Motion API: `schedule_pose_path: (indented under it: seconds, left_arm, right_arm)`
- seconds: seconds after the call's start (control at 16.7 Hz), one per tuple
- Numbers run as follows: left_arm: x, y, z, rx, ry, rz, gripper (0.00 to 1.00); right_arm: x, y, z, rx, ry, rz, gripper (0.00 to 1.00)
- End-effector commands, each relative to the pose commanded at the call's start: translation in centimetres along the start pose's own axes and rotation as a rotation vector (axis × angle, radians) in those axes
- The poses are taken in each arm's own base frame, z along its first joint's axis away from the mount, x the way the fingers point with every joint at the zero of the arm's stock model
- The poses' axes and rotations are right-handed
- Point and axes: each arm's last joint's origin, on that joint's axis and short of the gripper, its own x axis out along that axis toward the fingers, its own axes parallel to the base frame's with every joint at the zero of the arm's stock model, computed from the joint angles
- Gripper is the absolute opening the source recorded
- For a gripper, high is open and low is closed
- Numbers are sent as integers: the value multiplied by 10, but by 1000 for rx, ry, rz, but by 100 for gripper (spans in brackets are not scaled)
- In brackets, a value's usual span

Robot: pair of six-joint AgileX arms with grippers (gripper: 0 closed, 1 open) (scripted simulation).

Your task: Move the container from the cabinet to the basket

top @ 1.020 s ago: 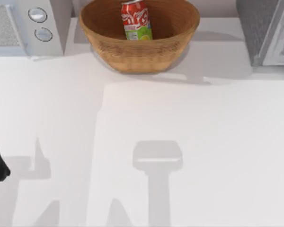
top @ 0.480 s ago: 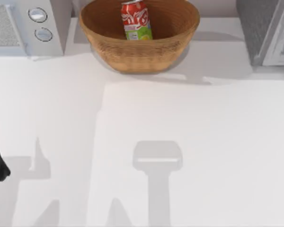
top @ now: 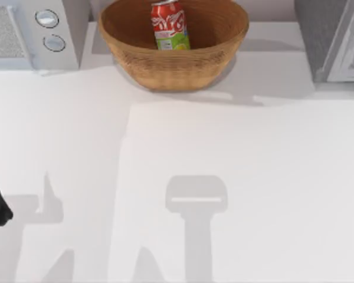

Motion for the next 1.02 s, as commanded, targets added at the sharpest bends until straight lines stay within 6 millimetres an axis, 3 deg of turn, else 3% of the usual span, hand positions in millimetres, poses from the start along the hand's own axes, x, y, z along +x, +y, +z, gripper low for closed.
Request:
schedule_pose_path:
  seconds: [0.3,0.48,0.66,0.84,1.02]
  left_arm:
    - [0,0,0,0,0,0,100]
    - [0,0,0,0,0,0,100]
    - [0,0,0,0,0,0,100]
    - [0,0,0,0,0,0,100]
    - [0,0,0,0,0,0,100]
  right_arm:
    - [7,-12,107,22,13,5,100]
    - [-1,3,172,31,18,6,100]
    - [-14,31,225,20,11,5,100]
    - [-26,56,257,-1,-1,5,100]
    - [-30,63,265,-7,-4,4,100]
